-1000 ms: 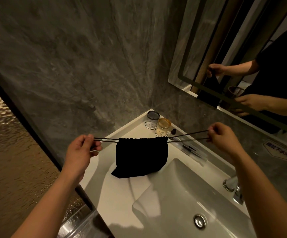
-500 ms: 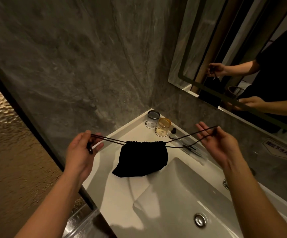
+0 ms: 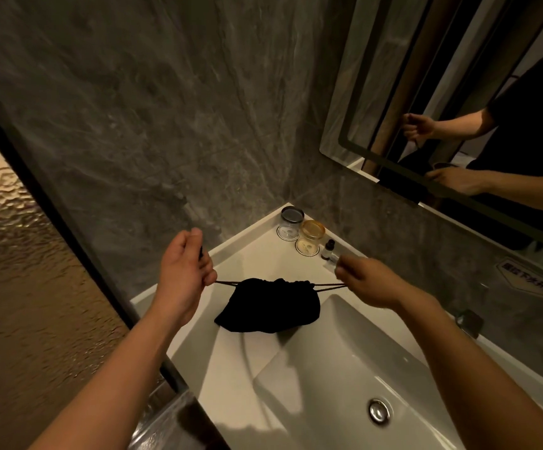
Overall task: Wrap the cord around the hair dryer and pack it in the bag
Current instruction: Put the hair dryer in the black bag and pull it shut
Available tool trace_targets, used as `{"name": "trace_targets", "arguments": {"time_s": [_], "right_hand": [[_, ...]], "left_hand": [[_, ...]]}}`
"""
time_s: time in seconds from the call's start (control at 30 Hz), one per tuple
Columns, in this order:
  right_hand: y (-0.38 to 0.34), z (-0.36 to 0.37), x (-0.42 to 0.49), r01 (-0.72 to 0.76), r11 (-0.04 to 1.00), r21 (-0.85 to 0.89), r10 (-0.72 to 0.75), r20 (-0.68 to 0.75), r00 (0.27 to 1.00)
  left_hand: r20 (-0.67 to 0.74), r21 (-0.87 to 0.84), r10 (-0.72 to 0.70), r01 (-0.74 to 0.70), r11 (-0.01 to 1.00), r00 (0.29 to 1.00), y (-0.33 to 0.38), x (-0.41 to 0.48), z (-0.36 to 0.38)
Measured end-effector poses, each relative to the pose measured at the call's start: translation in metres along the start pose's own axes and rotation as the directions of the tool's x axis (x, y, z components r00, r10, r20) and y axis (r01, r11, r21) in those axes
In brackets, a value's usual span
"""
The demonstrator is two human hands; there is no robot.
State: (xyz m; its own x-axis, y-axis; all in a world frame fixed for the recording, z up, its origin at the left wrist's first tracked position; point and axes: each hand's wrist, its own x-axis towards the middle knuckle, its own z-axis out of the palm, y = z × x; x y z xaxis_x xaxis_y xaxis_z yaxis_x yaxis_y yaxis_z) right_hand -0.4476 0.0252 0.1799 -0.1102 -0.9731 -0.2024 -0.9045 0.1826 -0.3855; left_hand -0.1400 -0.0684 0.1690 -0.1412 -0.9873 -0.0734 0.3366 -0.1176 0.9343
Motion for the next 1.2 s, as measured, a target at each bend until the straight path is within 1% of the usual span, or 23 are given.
{"name": "trace_targets", "arguments": {"time_s": [0.07, 0.13, 0.23, 0.33, 0.37, 0.4, 0.47, 0.5, 0.57, 0.63, 0.7, 0.77, 0.8, 0.83, 0.9, 0.97, 1.0, 1.07, 1.13, 1.17, 1.2], "right_hand": [[0.007, 0.004, -0.005, 0.014, 1.000, 0.027, -0.016, 0.047, 0.999], [0.021, 0.008, -0.011, -0.002, 0.991, 0.134, -0.006, 0.060, 0.998], [0.038, 0.014, -0.022, -0.048, 0.938, 0.342, 0.063, -0.032, 0.998], [0.047, 0.019, -0.028, -0.072, 0.875, 0.479, 0.145, -0.117, 0.983], [0.048, 0.022, -0.030, -0.075, 0.840, 0.537, 0.174, -0.135, 0.976], [0.049, 0.026, -0.031, -0.077, 0.783, 0.618, 0.210, -0.146, 0.967], [0.046, 0.037, -0.032, -0.081, 0.639, 0.765, 0.307, -0.158, 0.938], [0.042, 0.044, -0.033, -0.083, 0.579, 0.811, 0.357, -0.160, 0.920], [0.031, 0.060, -0.035, -0.110, 0.481, 0.870, 0.446, -0.135, 0.885], [0.023, 0.079, -0.037, -0.179, 0.421, 0.889, 0.490, -0.057, 0.870], [0.020, 0.101, -0.040, -0.320, 0.357, 0.878, 0.500, 0.109, 0.859], [0.015, 0.126, -0.043, -0.450, 0.300, 0.841, 0.505, 0.260, 0.823], [0.012, 0.139, -0.044, -0.490, 0.298, 0.819, 0.513, 0.295, 0.806], [0.007, 0.152, -0.044, -0.515, 0.302, 0.802, 0.524, 0.311, 0.793], [-0.003, 0.177, -0.045, -0.537, 0.311, 0.784, 0.545, 0.316, 0.777], [-0.013, 0.198, -0.043, -0.529, 0.306, 0.792, 0.559, 0.301, 0.773], [-0.017, 0.206, -0.041, -0.523, 0.309, 0.794, 0.573, 0.284, 0.769], [-0.023, 0.217, -0.036, -0.504, 0.357, 0.786, 0.618, 0.206, 0.759], [-0.028, 0.221, -0.028, -0.498, 0.409, 0.765, 0.659, 0.130, 0.741], [-0.030, 0.224, -0.024, -0.493, 0.408, 0.768, 0.673, 0.112, 0.731], [-0.033, 0.225, -0.022, -0.494, 0.375, 0.785, 0.686, 0.123, 0.717]], "left_hand": [[-0.013, 0.061, 0.033, -0.032, 0.998, 0.999, 0.002, 0.000, -0.005], [-0.046, 0.107, 0.052, -0.047, 0.993, 0.998, 0.006, 0.001, -0.015], [-0.077, 0.145, 0.053, -0.041, 0.989, 0.996, 0.008, 0.003, -0.033], [-0.058, 0.202, 0.060, -0.047, 0.978, 0.996, 0.005, 0.001, -0.043], [-0.049, 0.220, 0.055, -0.043, 0.974, 0.997, 0.002, 0.000, -0.043], [-0.044, 0.244, 0.037, -0.025, 0.970, 0.998, -0.001, -0.001, -0.042], [-0.031, 0.344, -0.024, 0.033, 0.939, 0.999, -0.010, -0.003, -0.042], [-0.018, 0.434, -0.059, 0.061, 0.899, 0.998, -0.016, -0.005, -0.043], [0.017, 0.616, -0.167, 0.121, 0.778, 0.986, -0.032, -0.011, -0.047], [0.032, 0.728, -0.303, 0.185, 0.660, 0.952, -0.050, -0.020, -0.051], [0.027, 0.788, -0.404, 0.229, 0.571, 0.915, -0.070, -0.030, -0.055], [0.013, 0.859, -0.462, 0.226, 0.459, 0.887, -0.089, -0.037, -0.057], [0.009, 0.882, -0.489, 0.224, 0.416, 0.872, -0.098, -0.040, -0.057], [-0.004, 0.885, -0.509, 0.240, 0.400, 0.861, -0.107, -0.042, -0.056], [-0.046, 0.856, -0.530, 0.307, 0.416, 0.847, -0.124, -0.046, -0.051], [-0.124, 0.815, -0.504, 0.378, 0.440, 0.855, -0.141, -0.046, -0.046], [-0.166, 0.789, -0.483, 0.410, 0.458, 0.860, -0.150, -0.044, -0.044], [-0.223, 0.743, -0.454, 0.452, 0.493, 0.863, -0.166, -0.041, -0.039], [-0.270, 0.729, -0.432, 0.476, 0.492, 0.860, -0.178, -0.040, -0.031], [-0.292, 0.735, -0.421, 0.483, 0.475, 0.859, -0.183, -0.041, -0.026], [-0.315, 0.745, -0.401, 0.486, 0.456, 0.860, -0.188, -0.042, -0.021]]}}
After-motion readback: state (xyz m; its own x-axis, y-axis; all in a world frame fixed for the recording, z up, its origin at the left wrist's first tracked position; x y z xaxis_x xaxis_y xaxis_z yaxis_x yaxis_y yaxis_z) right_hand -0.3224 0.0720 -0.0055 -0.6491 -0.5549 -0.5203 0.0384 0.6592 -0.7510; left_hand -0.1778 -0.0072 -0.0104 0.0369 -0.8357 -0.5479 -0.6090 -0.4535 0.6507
